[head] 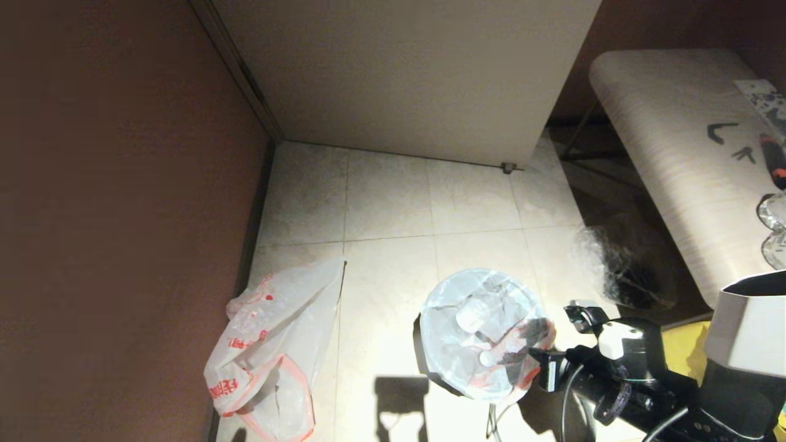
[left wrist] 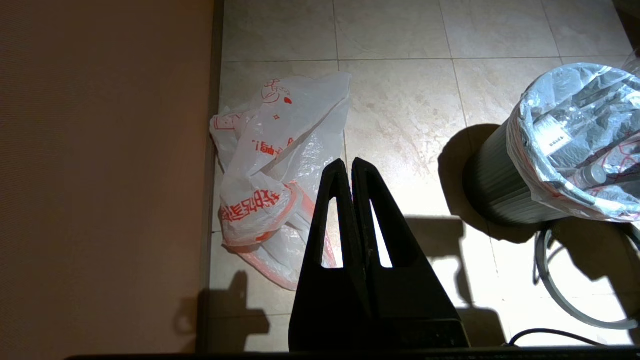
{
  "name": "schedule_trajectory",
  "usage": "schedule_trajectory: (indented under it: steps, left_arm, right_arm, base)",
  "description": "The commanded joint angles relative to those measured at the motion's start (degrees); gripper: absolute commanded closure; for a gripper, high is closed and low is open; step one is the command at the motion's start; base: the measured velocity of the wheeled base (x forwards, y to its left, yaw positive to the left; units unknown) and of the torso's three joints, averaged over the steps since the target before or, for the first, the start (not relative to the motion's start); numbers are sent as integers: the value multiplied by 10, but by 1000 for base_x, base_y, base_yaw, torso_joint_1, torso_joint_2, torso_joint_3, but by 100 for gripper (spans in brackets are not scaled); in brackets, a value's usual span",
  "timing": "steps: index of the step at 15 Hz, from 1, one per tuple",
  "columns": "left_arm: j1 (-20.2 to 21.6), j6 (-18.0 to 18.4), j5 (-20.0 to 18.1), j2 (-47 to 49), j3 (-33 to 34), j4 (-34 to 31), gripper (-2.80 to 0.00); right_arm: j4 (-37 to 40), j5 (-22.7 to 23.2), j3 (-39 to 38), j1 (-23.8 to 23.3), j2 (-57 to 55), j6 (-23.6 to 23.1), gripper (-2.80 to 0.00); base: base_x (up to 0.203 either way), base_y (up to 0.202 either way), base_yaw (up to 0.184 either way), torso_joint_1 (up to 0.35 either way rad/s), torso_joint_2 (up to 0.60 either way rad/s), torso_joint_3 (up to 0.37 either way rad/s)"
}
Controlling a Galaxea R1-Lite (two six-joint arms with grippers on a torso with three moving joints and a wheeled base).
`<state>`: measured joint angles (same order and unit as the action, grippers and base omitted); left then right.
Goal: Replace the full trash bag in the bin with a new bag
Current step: Place the trash bag on the floor
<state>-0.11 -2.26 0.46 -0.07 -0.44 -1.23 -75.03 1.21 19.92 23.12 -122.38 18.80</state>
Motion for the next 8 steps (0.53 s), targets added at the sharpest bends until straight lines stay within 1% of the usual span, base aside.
schedule_trajectory:
  steps: [1, 5, 8]
  left_arm:
    - [0, 0, 0, 1, 0, 0, 0]
    - [-1, 1, 0, 1, 0, 0, 0]
    - [0, 0, 1, 1, 0, 0, 0]
  right_arm:
    - [-15, 0, -7, -7, -12, 0, 0]
    - [-17, -1, -7, -14, -36, 0, 0]
    - [-60, -2, -19, -15, -60, 0, 0]
  base:
    - [0, 0, 0, 0, 0, 0]
    - [0, 0, 0, 0, 0, 0]
    - [0, 0, 0, 0, 0, 0]
